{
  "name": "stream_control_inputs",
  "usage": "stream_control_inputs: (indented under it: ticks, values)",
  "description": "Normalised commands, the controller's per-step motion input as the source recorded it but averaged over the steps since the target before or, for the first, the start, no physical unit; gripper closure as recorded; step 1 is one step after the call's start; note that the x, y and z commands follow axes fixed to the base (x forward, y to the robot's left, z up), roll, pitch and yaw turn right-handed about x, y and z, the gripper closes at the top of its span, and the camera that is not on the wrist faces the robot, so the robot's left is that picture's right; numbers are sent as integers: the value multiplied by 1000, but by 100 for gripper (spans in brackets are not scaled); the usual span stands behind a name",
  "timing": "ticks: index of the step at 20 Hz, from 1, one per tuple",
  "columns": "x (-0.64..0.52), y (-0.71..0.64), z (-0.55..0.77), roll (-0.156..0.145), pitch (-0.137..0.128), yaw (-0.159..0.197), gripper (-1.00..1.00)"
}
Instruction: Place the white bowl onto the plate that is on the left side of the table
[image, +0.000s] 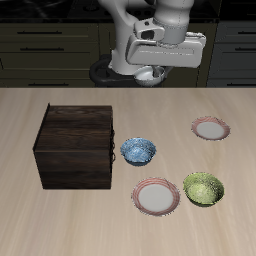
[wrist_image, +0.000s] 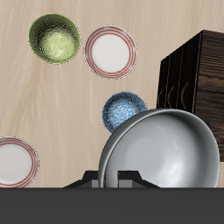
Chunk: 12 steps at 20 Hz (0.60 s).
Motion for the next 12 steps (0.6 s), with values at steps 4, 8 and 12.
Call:
stream_control_inputs:
  ticks: [4, 8, 12]
  values:
    - [-262, 145, 162, -2, -32, -5, 100]
    - [-326, 196, 180, -42, -67, 13, 100]
    - [-181, 161, 32, 2, 7, -28, 100]
